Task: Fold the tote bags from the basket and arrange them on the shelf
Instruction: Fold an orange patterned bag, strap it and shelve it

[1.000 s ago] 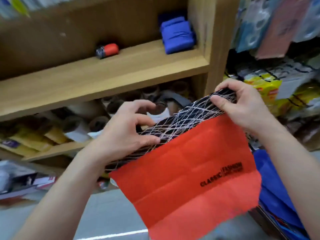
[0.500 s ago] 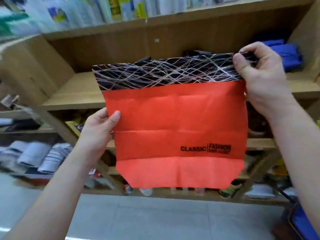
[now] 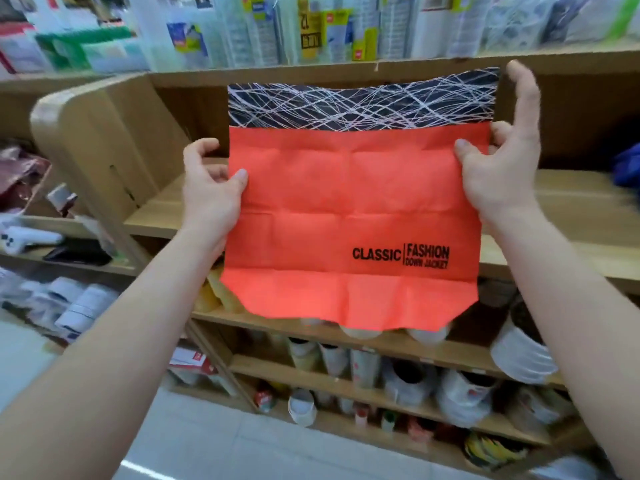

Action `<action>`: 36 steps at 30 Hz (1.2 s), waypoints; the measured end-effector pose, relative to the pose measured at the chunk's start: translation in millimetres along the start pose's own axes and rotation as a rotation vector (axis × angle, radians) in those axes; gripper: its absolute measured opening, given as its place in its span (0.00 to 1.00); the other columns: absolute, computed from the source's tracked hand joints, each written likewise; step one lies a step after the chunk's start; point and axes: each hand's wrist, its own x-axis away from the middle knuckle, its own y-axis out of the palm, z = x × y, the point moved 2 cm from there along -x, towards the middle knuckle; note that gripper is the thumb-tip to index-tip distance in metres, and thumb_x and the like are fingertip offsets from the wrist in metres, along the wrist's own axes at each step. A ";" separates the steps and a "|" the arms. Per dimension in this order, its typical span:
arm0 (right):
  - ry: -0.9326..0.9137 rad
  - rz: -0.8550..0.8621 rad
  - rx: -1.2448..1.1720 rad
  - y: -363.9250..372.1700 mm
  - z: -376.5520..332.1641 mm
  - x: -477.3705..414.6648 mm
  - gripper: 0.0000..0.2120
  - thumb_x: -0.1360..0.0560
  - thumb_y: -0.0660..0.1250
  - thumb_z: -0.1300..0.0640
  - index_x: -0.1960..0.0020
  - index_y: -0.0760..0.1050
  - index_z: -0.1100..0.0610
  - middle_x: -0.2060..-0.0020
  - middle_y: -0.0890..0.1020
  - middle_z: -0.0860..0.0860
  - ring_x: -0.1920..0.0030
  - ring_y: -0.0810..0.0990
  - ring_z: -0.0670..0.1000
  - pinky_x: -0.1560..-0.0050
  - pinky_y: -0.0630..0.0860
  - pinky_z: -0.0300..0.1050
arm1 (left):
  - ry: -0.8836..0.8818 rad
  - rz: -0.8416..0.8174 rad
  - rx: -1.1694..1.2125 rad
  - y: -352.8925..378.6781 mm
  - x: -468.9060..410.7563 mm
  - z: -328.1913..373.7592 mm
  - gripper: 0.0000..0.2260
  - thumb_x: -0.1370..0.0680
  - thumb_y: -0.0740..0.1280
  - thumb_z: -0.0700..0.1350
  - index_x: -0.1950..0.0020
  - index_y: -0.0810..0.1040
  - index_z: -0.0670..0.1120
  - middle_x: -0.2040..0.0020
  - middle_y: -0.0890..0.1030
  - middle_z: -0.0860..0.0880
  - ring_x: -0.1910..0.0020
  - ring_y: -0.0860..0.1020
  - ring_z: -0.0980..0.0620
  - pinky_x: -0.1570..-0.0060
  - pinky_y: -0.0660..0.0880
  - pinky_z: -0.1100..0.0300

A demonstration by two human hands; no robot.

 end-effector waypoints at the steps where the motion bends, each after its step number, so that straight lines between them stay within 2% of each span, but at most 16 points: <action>1: -0.021 0.024 -0.003 10.2 6.2 -8.3 0.37 0.31 0.64 0.69 0.25 0.60 0.52 0.28 0.69 0.44 0.49 0.79 0.48 0.47 0.78 0.49 | 0.100 0.026 -0.151 -1.7 -4.8 0.4 0.23 0.27 0.71 0.40 0.35 0.70 0.52 0.50 0.74 0.51 0.52 0.76 0.55 0.47 0.75 0.57; 4: -0.033 0.059 0.006 39.5 25.3 -26.7 0.36 0.32 0.63 0.68 0.25 0.62 0.55 0.28 0.70 0.47 0.35 0.76 0.55 0.36 0.73 0.58 | 0.415 -0.206 -0.409 -4.8 -9.5 2.5 0.21 0.30 0.77 0.44 0.40 0.77 0.55 0.40 0.73 0.51 0.38 0.71 0.53 0.36 0.70 0.50; 6: -0.035 0.036 0.041 57.7 33.2 -33.5 0.35 0.32 0.62 0.70 0.26 0.62 0.59 0.28 0.70 0.51 0.29 0.70 0.52 0.29 0.66 0.52 | 0.308 -0.684 -0.467 -4.0 -0.4 -7.7 0.23 0.34 0.77 0.59 0.41 0.78 0.60 0.33 0.71 0.54 0.32 0.66 0.60 0.29 0.63 0.57; 8: -0.030 -0.042 0.109 73.2 38.9 -35.9 0.35 0.31 0.62 0.71 0.25 0.62 0.58 0.28 0.70 0.52 0.28 0.68 0.51 0.26 0.61 0.43 | 0.266 -1.007 -0.728 -6.0 9.4 -28.1 0.36 0.40 0.69 0.73 0.33 0.69 0.68 0.25 0.63 0.57 0.26 0.58 0.60 0.26 0.54 0.59; 10: 0.035 -0.207 0.287 86.0 46.1 -36.0 0.37 0.30 0.63 0.70 0.23 0.59 0.54 0.30 0.70 0.57 0.31 0.70 0.58 0.30 0.63 0.45 | 0.314 -0.999 -0.862 -9.5 6.5 -44.2 0.37 0.39 0.66 0.72 0.30 0.61 0.74 0.23 0.60 0.58 0.24 0.57 0.55 0.25 0.54 0.53; 13: 0.087 -0.355 0.787 93.6 46.7 -30.5 0.39 0.27 0.69 0.55 0.22 0.53 0.45 0.26 0.59 0.62 0.27 0.59 0.63 0.34 0.63 0.63 | 0.326 -0.914 -0.797 -9.8 -6.5 -42.8 0.29 0.29 0.67 0.49 0.32 0.66 0.69 0.26 0.67 0.55 0.27 0.65 0.52 0.26 0.58 0.57; 15: -0.027 -0.467 0.704 92.6 31.8 -24.2 0.36 0.26 0.66 0.39 0.23 0.57 0.44 0.23 0.56 0.58 0.23 0.54 0.59 0.29 0.59 0.64 | 0.390 -0.881 -0.860 -8.8 -14.9 -37.5 0.26 0.24 0.66 0.40 0.32 0.72 0.64 0.28 0.71 0.56 0.29 0.69 0.52 0.29 0.61 0.59; 18: 0.120 -1.043 0.220 83.5 4.2 -5.9 0.34 0.32 0.55 0.23 0.31 0.69 0.37 0.30 0.70 0.38 0.30 0.66 0.36 0.26 0.61 0.39 | 0.403 -0.834 -0.937 -9.8 -25.1 -30.4 0.16 0.22 0.62 0.51 0.36 0.78 0.61 0.36 0.79 0.56 0.38 0.76 0.51 0.38 0.71 0.58; 20: 0.185 -1.338 0.291 77.7 -3.7 14.3 0.33 0.37 0.61 0.22 0.36 0.73 0.34 0.35 0.70 0.28 0.36 0.68 0.28 0.37 0.60 0.21 | 0.354 -0.843 -0.936 -14.2 -36.3 -25.7 0.10 0.22 0.65 0.54 0.44 0.83 0.58 0.50 0.85 0.56 0.50 0.80 0.53 0.49 0.74 0.59; 23: 0.273 -1.129 0.274 74.1 7.3 33.9 0.17 0.32 0.67 0.38 0.50 0.84 0.46 0.52 0.84 0.38 0.53 0.80 0.38 0.52 0.72 0.27 | 0.091 -0.912 -0.677 -29.7 -60.3 -30.6 0.03 0.27 0.74 0.50 0.59 0.85 0.53 0.66 0.82 0.55 0.66 0.77 0.59 0.63 0.72 0.66; 26: 0.428 -0.834 0.141 74.3 7.2 43.2 0.19 0.28 0.65 0.44 0.63 0.81 0.61 0.68 0.83 0.48 0.68 0.80 0.46 0.61 0.74 0.38 | -0.123 -0.724 -0.353 -34.8 -69.4 -52.6 0.06 0.29 0.75 0.50 0.59 0.84 0.48 0.66 0.83 0.56 0.68 0.77 0.61 0.66 0.72 0.70; 28: 0.462 -0.680 0.114 78.7 8.8 49.1 0.13 0.25 0.68 0.49 0.59 0.83 0.57 0.63 0.86 0.49 0.63 0.83 0.47 0.57 0.78 0.39 | -0.050 -0.514 -0.263 -30.3 -66.7 -67.7 0.06 0.29 0.76 0.48 0.54 0.81 0.53 0.62 0.83 0.59 0.63 0.78 0.64 0.61 0.73 0.70; 30: 0.406 -0.528 0.172 84.8 11.3 54.3 0.06 0.25 0.71 0.56 0.49 0.82 0.48 0.57 0.83 0.39 0.58 0.81 0.38 0.53 0.74 0.27 | 0.057 -0.392 -0.228 -26.2 -62.6 -78.0 0.15 0.30 0.78 0.47 0.47 0.78 0.57 0.54 0.81 0.56 0.55 0.78 0.60 0.53 0.75 0.64; 32: 0.311 -0.454 0.310 88.5 13.8 57.9 0.21 0.28 0.74 0.57 0.39 0.75 0.41 0.52 0.77 0.35 0.53 0.75 0.33 0.52 0.65 0.17 | 0.178 -0.359 -0.245 -24.6 -64.6 -83.9 0.21 0.30 0.78 0.44 0.43 0.76 0.60 0.51 0.78 0.51 0.51 0.77 0.52 0.49 0.75 0.56; 34: 0.180 -0.478 0.422 90.4 13.8 59.4 0.28 0.29 0.75 0.60 0.34 0.72 0.41 0.45 0.76 0.44 0.50 0.75 0.40 0.47 0.63 0.20 | 0.302 -0.402 -0.310 -23.9 -68.7 -87.1 0.21 0.30 0.77 0.40 0.44 0.77 0.60 0.48 0.77 0.51 0.51 0.75 0.53 0.47 0.73 0.56; 36: 0.081 -0.553 0.524 93.5 16.2 61.6 0.26 0.27 0.73 0.62 0.34 0.74 0.43 0.34 0.72 0.49 0.41 0.74 0.47 0.37 0.65 0.33 | 0.464 -0.495 -0.430 -21.6 -71.5 -89.1 0.17 0.27 0.74 0.38 0.46 0.81 0.58 0.43 0.76 0.51 0.45 0.73 0.54 0.42 0.68 0.60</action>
